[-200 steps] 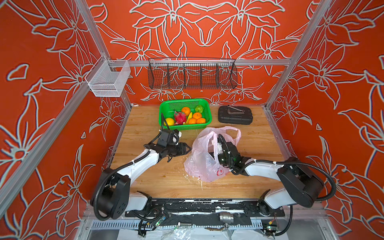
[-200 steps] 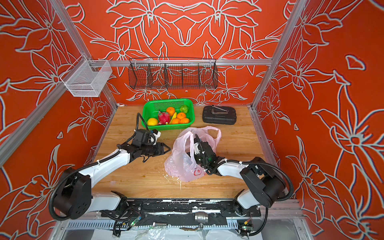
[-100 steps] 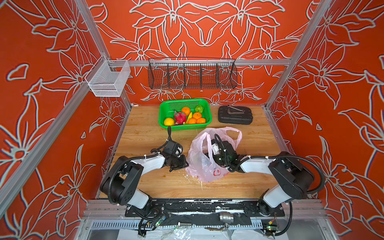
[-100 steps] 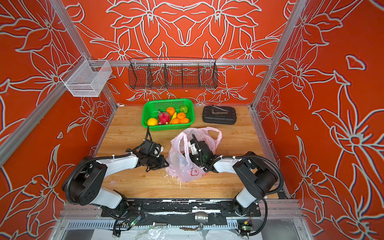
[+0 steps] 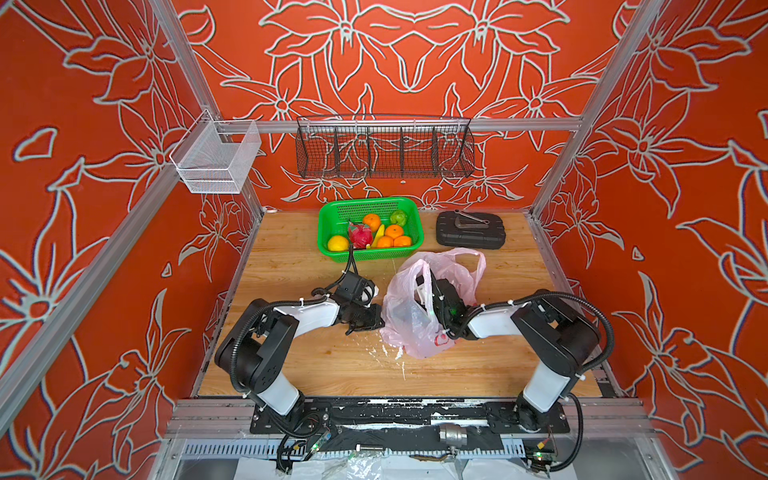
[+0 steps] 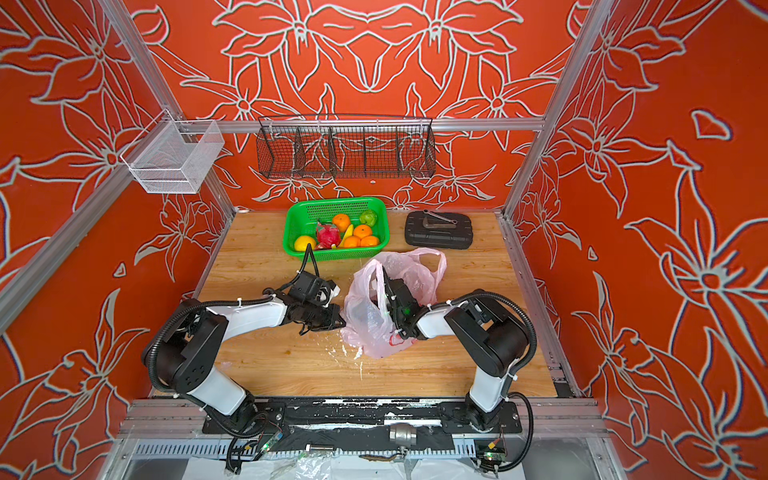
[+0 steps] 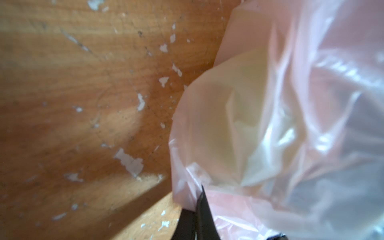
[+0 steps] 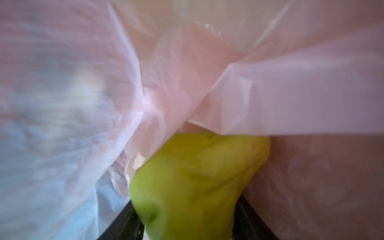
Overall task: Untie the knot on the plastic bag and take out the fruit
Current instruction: 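Lift the green pear out of the bag with the right gripper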
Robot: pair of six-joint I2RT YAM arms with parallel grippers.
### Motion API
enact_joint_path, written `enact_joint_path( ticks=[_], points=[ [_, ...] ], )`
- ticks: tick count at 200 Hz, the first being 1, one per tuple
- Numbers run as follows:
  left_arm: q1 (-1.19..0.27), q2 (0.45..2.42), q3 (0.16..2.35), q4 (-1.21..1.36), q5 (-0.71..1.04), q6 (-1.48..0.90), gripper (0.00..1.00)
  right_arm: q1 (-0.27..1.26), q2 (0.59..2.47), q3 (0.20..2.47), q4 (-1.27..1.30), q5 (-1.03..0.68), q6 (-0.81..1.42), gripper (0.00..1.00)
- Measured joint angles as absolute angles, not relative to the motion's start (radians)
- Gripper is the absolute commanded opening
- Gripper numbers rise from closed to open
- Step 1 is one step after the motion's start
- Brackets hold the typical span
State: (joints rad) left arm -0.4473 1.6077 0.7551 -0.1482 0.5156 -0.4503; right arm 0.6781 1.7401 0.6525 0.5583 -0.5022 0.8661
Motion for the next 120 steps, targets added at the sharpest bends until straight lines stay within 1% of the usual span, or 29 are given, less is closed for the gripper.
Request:
enact_joint_path(
  ticks=[13,37,85,120],
  points=[
    [-0.447,1.61,0.76,-0.153,0.503,-0.449,0.0,0.678,1.717,0.636,0.551,-0.481,0.867,0.41],
    [-0.447,1.61,0.779,-0.16,0.48,-0.45,0.0,0.675,1.638,0.603,0.501,-0.442,0.85,0.39],
    [-0.447,1.598,0.813,-0.139,0.496,-0.472,0.0,0.649,1.433,0.53,0.35,-0.384,0.783,0.39],
    [-0.365,1.598,0.797,-0.214,0.379,-0.488,0.0,0.603,1.262,0.505,0.235,-0.37,0.708,0.41]
  ],
)
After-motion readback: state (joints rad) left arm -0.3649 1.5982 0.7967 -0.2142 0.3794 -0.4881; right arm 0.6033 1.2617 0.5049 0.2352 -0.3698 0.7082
